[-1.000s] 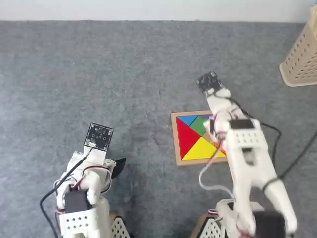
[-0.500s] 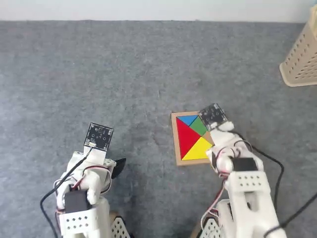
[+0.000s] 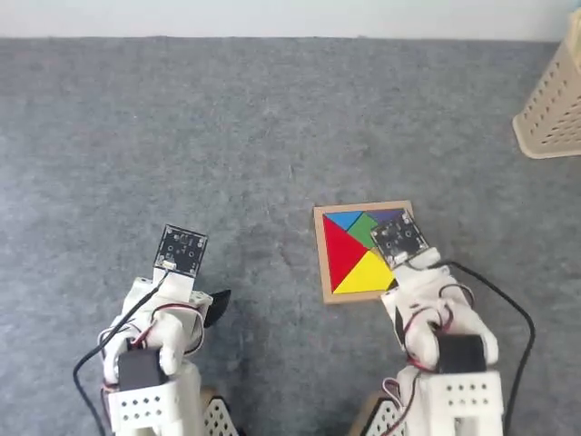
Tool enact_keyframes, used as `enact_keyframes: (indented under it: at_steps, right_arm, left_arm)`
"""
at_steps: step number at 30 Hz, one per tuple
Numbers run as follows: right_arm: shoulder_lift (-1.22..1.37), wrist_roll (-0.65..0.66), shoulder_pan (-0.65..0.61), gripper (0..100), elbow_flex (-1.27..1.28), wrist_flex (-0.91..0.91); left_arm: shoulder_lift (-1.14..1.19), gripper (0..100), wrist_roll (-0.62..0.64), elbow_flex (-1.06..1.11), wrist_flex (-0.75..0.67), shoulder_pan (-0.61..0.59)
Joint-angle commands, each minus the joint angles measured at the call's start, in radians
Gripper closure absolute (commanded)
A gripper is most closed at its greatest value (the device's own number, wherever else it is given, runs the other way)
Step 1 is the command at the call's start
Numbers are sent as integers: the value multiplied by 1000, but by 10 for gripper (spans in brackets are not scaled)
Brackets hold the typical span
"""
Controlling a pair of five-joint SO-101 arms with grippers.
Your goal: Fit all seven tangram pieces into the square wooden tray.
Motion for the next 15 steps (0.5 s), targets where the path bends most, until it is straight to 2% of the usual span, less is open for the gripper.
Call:
enact_keyframes:
  at_steps: [1, 7, 15]
  right_arm:
    - [-128, -9, 10, 989, 23, 41]
    - [-305, -9, 10, 989, 219, 45]
    - [-282, -3, 10, 991, 285, 41]
  left_arm:
    - [-17, 647, -5, -5, 8, 3]
    - [-17, 647, -5, -5, 8, 3]
    - [-17, 647, -5, -5, 8, 3]
